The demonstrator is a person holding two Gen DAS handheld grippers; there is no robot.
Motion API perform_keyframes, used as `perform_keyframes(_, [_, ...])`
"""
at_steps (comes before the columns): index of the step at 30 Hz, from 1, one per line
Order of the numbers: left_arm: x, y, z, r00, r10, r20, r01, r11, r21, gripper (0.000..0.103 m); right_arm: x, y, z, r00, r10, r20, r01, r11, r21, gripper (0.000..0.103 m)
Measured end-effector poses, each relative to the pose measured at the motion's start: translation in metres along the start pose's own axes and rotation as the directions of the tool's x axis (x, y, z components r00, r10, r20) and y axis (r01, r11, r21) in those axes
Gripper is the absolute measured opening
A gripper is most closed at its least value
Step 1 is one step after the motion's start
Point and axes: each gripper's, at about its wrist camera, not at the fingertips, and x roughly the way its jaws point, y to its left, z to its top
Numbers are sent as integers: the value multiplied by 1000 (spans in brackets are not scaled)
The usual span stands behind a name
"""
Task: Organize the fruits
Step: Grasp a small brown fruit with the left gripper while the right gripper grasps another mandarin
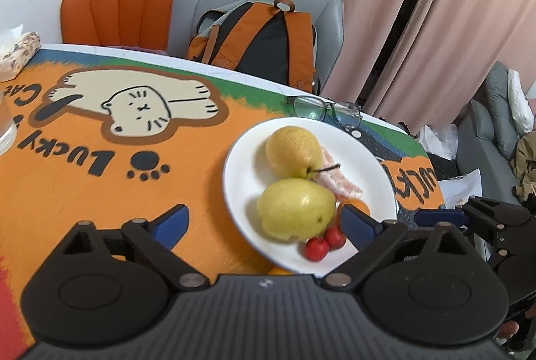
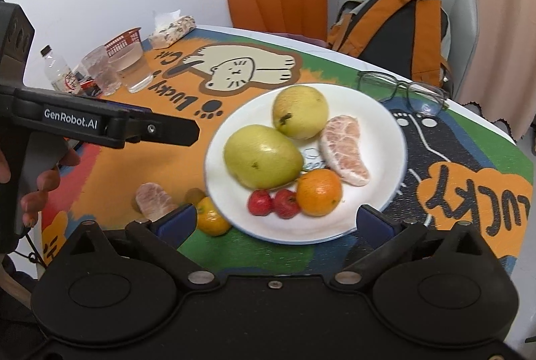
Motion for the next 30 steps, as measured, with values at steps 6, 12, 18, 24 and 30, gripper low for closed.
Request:
perform_keyframes(6, [-14, 15, -15, 1000, 14, -7, -14, 1000, -7, 96, 0, 21, -4, 1000, 23, -1, -23, 999, -37, 103])
perform_keyframes(12, [-18, 23, -38, 998, 48, -39, -46, 998, 40, 96, 0, 34, -9, 999, 33, -7, -34, 998, -44, 103])
perform_keyframes(18, [-8, 28, -60, 995, 57, -86, -50, 995, 81, 96, -3, 41, -13, 1000, 27, -13, -28, 998, -53, 103])
perform_keyframes(24, [10, 42, -72, 987, 0, -163, -4, 1000, -29, 96, -8, 46, -19, 1000, 14, -14, -15, 998, -58, 103])
perform_keyframes(30, [14, 48, -74, 992, 50, -117, -62, 993, -105, 96, -14, 49, -24, 1000, 5, -15, -6, 998, -70, 103])
